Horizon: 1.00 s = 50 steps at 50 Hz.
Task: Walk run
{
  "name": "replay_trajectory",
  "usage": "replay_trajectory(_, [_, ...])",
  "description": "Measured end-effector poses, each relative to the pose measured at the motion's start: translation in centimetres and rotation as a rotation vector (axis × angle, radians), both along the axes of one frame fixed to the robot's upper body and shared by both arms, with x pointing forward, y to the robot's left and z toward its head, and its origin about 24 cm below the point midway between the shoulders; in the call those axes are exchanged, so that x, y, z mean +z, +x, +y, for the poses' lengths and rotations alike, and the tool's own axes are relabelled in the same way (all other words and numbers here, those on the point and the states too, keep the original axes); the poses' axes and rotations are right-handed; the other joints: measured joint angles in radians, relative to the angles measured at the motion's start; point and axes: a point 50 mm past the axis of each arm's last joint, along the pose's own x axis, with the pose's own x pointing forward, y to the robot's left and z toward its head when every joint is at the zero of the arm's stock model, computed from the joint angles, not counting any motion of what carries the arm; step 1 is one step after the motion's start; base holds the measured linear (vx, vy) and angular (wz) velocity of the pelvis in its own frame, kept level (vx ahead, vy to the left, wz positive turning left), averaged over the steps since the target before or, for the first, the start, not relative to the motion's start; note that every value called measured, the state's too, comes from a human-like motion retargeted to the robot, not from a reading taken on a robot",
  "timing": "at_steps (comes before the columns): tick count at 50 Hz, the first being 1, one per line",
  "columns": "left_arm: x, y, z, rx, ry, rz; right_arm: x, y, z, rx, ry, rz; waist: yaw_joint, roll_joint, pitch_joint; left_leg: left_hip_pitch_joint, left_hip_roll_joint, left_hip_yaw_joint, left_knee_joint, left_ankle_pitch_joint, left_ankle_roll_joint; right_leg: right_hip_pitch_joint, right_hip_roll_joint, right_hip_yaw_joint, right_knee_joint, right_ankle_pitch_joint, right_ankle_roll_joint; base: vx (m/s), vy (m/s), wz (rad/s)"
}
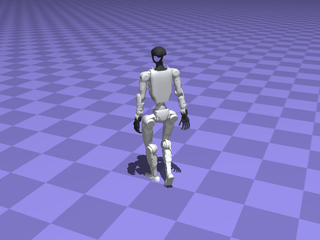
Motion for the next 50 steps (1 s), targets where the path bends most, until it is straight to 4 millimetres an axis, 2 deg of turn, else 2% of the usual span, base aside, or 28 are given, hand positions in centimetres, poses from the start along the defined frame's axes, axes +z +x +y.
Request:
replay_trajectory(4, [1.5, 7.1, 1.8, -0.103, 0.033, -0.214, 0.7, -3.9, 0.9, -0.110, 0.032, 0.084, -0.105, 0.021, 0.002, 0.076, -0.024, -0.073, -0.034, -0.025, -0.016, -0.133, -0.069, -0.024, -0.135, -0.197, 0.032, 0.78, -0.07, 1.42])
replay_trajectory(8, [3.8, 12.8, 3.2, -0.206, 0.069, -0.398, 1.2, -6.2, 2.1, -0.216, 0.039, 0.129, -0.152, -0.017, 0.011, 0.165, -0.081, -0.106, -0.054, -0.067, -0.034, -0.185, -0.188, -0.049, -0.467, -0.215, 0.109, 0.72, -0.15, 0.68])
replay_trajectory(10, [4.9, 14.9, 3.6, -0.229, 0.082, -0.467, 1.3, -6.7, 2.6, -0.261, 0.037, 0.148, -0.173, -0.037, 0.023, 0.219, -0.103, -0.123, -0.058, -0.092, -0.049, -0.205, -0.226, -0.044, -0.618, -0.254, 0.148, 0.77, -0.23, 0.42])
replay_trajectory(12, [5.6, 16.0, 3.7, -0.220, 0.079, -0.527, 1.3, -6.8, 2.9, -0.294, 0.035, 0.154, -0.181, -0.042, 0.032, 0.272, -0.105, -0.124, -0.065, -0.115, -0.071, -0.236, -0.237, -0.054, -0.738, -0.292, 0.187, 0.79, -0.25, 0.01])
replay_trajectory(15, [6.0, 16.5, 3.7, -0.168, 0.052, -0.592, 1.2, -6.2, 2.9, -0.314, 0.032, 0.151, -0.177, -0.042, 0.034, 0.334, -0.102, -0.101, -0.068, -0.138, -0.108, -0.272, -0.239, -0.079, -0.840, -0.314, 0.261, 0.87, -0.31, -0.30])
replay_trajectory(17, [5.5, 15.6, 3.4, -0.131, 0.019, -0.584, 1.0, -5.5, 2.5, -0.306, 0.024, 0.154, -0.204, -0.035, 0.030, 0.359, -0.096, -0.116, -0.048, -0.123, -0.135, -0.265, -0.231, -0.084, -0.791, -0.303, 0.193, 0.73, -0.24, 0.22])
replay_trajectory(18, [5.0, 14.9, 3.1, -0.116, 0.000, -0.563, 0.9, -5.2, 2.3, -0.298, 0.019, 0.155, -0.218, -0.028, 0.023, 0.364, -0.089, -0.125, -0.034, -0.101, -0.152, -0.253, -0.245, -0.157, -0.756, -0.309, 0.148, 0.85, -0.31, 0.65])
replay_trajectory(20, [3.8, 12.8, 2.4, -0.105, -0.039, -0.487, 0.8, -4.5, 2.1, -0.283, 0.004, 0.143, -0.275, -0.003, 0.014, 0.377, -0.058, -0.178, 0.009, -0.020, -0.200, -0.213, -0.262, -0.272, -0.739, -0.254, 0.093, 0.98, -0.41, 1.07])
replay_trajectory(22, [2.5, 10.0, 1.7, -0.116, -0.071, -0.378, 0.6, -3.6, 1.7, -0.270, -0.012, 0.101, -0.300, 0.004, -0.006, 0.380, -0.041, -0.205, 0.075, 0.130, -0.255, -0.205, -0.217, -0.121, -0.707, -0.206, 0.053, 0.95, -0.46, 0.54])
replay_trajectory(23, [1.9, 8.3, 1.2, -0.125, -0.085, -0.316, 0.4, -3.1, 1.7, -0.272, -0.017, 0.076, -0.289, 0.003, -0.018, 0.374, -0.039, -0.199, 0.122, 0.232, -0.277, -0.196, -0.206, -0.073, -0.678, -0.218, 0.032, 1.00, -0.53, 0.00])
replay_trajectory(25, [1.0, 5.8, 0.2, -0.140, -0.104, -0.221, 0.1, -1.8, 1.7, -0.304, -0.032, 0.031, -0.288, -0.001, -0.012, 0.339, -0.028, -0.211, 0.255, 0.389, -0.312, -0.154, -0.197, -0.071, -0.664, -0.245, -0.004, 0.94, -0.50, 0.00])
replay_trajectory(27, [0.2, 2.0, -0.7, -0.098, -0.118, -0.109, -0.3, 0.7, 1.5, -0.364, -0.046, -0.044, -0.276, -0.044, -0.010, 0.262, -0.029, -0.166, 0.484, 0.534, -0.324, -0.084, -0.200, -0.045, -0.681, -0.284, -0.035, 0.80, -0.43, -0.49])
replay_trajectory(28, [0.0, 0.4, -1.0, -0.072, -0.128, -0.066, -0.5, 2.0, 1.3, -0.394, -0.048, -0.088, -0.265, -0.063, -0.015, 0.231, -0.028, -0.132, 0.555, 0.596, -0.306, -0.057, -0.200, -0.052, -0.689, -0.298, -0.045, 0.68, -0.35, -0.66])
replay_trajectory(29, [-0.1, -1.0, -1.3, -0.049, -0.139, -0.029, -0.6, 3.5, 1.1, -0.424, -0.048, -0.141, -0.262, -0.072, -0.016, 0.196, -0.015, -0.109, 0.616, 0.583, -0.285, -0.033, -0.188, -0.038, -0.696, -0.312, -0.052, 0.65, -0.32, -0.47])
replay_trajectory(32, [-0.2, -4.7, -2.5, 0.004, -0.168, 0.064, -0.7, 8.3, 0.3, -0.483, -0.043, -0.315, -0.242, -0.091, -0.003, 0.085, 0.026, -0.064, 0.738, 0.420, -0.243, 0.042, -0.161, -0.024, -0.726, -0.332, -0.054, 0.83, -0.38, -0.63])
replay_trajectory(35, [0.0, -8.3, -3.5, 0.034, -0.174, 0.152, -0.1, 13.1, -0.5, -0.468, -0.033, -0.495, -0.165, -0.128, 0.019, -0.020, 0.043, 0.014, 0.748, 0.274, -0.194, 0.109, -0.136, 0.006, -0.751, -0.341, -0.066, 0.75, -0.28, -1.47])
replay_trajectory(38, [0.5, -11.7, -4.5, 0.024, -0.198, 0.262, 0.9, 17.2, -1.3, -0.401, -0.019, -0.633, -0.111, -0.126, 0.037, -0.100, 0.020, 0.031, 0.590, 0.187, -0.173, 0.162, -0.096, 0.020, -0.764, -0.358, -0.077, 0.67, -0.17, -1.17])
replay_trajectory(40, [1.0, -13.8, -5.2, 0.010, -0.229, 0.337, 1.7, 19.5, -1.8, -0.344, -0.015, -0.701, -0.089, -0.112, 0.047, -0.136, -0.006, 0.012, 0.434, 0.177, -0.157, 0.194, -0.062, 0.028, -0.767, -0.375, -0.087, 0.72, -0.13, -0.76])
replay_trajectory(42, [1.5, -15.5, -5.8, -0.002, -0.269, 0.408, 2.6, 21.2, -2.3, -0.281, -0.012, -0.755, -0.074, -0.090, 0.056, -0.158, -0.021, -0.003, 0.260, 0.189, -0.135, 0.227, -0.017, 0.045, -0.766, -0.397, -0.098, 0.68, -0.12, -0.58])
replay_trajectory(45, [2.1, -17.3, -6.4, -0.009, -0.328, 0.479, 3.6, 23.0, -2.8, -0.194, -0.014, -0.822, -0.043, -0.075, 0.067, -0.199, -0.047, 0.001, 0.038, 0.142, -0.123, 0.282, 0.026, 0.058, -0.770, -0.423, -0.110, 0.76, -0.10, -0.61])
replay_trajectory(47, [2.3, -17.8, -6.3, 0.000, -0.340, 0.496, 3.8, 23.3, -3.0, -0.159, -0.026, -0.843, -0.022, -0.077, 0.067, -0.224, -0.086, -0.029, -0.078, 0.092, -0.161, 0.315, 0.037, 0.059, -0.771, -0.436, -0.111, 0.64, -0.09, -0.47])
replay_trajectory(50, [2.4, -17.9, -5.8, 0.025, -0.320, 0.501, 3.5, 22.7, -3.0, -0.137, -0.041, -0.833, -0.008, -0.092, 0.058, -0.225, -0.120, -0.023, -0.156, 0.052, -0.157, 0.350, 0.044, 0.059, -0.757, -0.430, -0.118, 0.95, -0.09, -0.27])
